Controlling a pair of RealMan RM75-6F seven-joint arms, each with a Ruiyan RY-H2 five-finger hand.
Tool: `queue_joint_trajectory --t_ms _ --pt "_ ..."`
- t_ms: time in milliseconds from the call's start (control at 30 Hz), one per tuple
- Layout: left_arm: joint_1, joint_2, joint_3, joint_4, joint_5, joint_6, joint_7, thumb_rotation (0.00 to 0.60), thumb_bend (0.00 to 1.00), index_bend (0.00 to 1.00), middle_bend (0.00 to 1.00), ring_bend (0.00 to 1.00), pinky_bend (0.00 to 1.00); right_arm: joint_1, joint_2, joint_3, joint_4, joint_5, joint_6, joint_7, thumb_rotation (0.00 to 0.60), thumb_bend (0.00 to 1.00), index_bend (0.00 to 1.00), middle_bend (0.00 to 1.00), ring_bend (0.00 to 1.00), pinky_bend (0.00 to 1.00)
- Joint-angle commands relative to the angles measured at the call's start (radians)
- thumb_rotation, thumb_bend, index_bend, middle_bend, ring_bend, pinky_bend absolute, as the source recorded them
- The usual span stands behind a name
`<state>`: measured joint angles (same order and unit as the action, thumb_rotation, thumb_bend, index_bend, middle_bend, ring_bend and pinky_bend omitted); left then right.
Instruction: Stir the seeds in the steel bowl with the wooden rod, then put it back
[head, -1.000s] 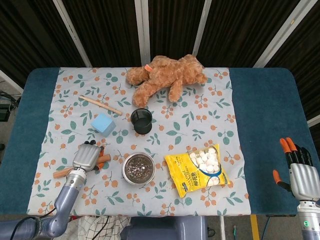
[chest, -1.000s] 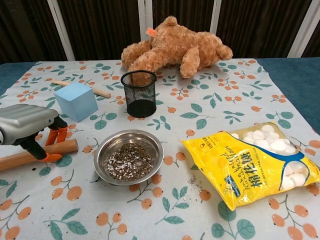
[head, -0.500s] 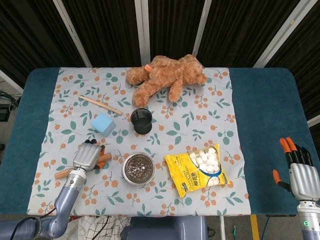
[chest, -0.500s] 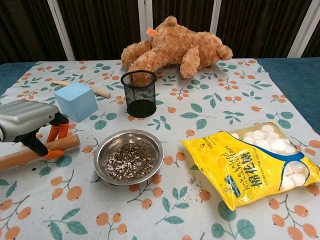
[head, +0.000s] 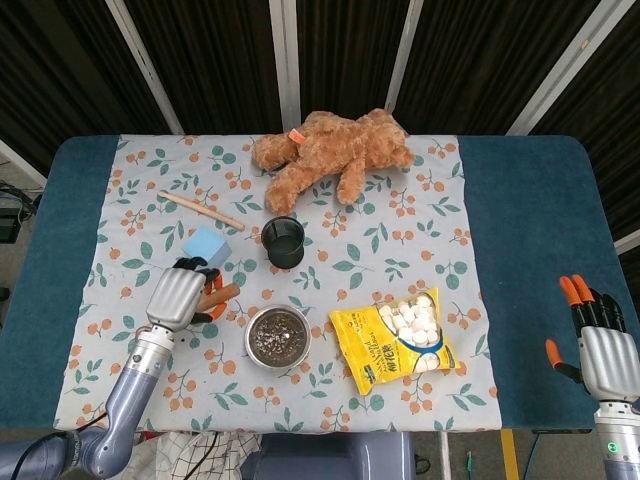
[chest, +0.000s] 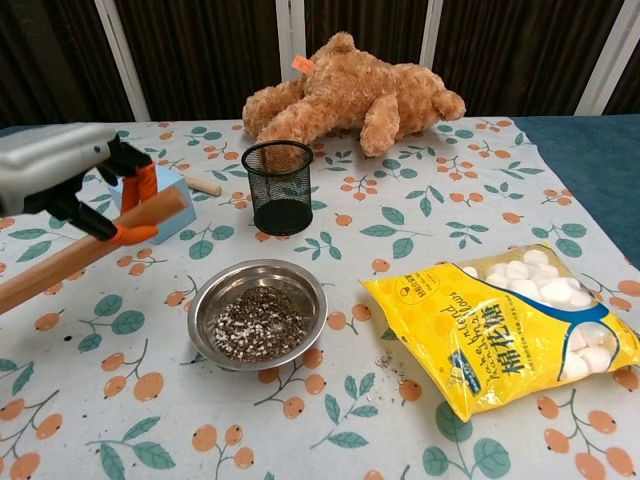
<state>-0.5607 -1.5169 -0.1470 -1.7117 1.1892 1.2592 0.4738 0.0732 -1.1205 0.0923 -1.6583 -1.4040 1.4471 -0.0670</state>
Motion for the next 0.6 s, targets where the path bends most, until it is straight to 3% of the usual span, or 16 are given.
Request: queue_joint_trajectory --t_ms 33,267,600 --pt "-0.001 -0.009 -0.054 -0.032 0.128 0.069 -0.158 0.600 0.77 0.61 0.69 0.27 0.26 0.000 0.000 0.001 0.000 0.001 0.000 0.000 0.600 0.42 0.00 0.00 0.00 0.00" --pt "-0.005 -0.097 -0.078 0.027 0.288 0.161 -0.423 0.600 0.77 0.61 0.69 0.27 0.25 -0.001 -0.001 0.001 0.001 -0.001 0.002 0.002 0.600 0.42 0.00 0.00 0.00 0.00" --pt "-0.030 -0.232 -0.061 0.173 0.430 0.244 -0.711 0.600 0.77 0.61 0.69 0.27 0.22 -0.001 -0.003 0.001 0.005 0.000 0.002 0.005 0.600 0.42 0.00 0.00 0.00 0.00"
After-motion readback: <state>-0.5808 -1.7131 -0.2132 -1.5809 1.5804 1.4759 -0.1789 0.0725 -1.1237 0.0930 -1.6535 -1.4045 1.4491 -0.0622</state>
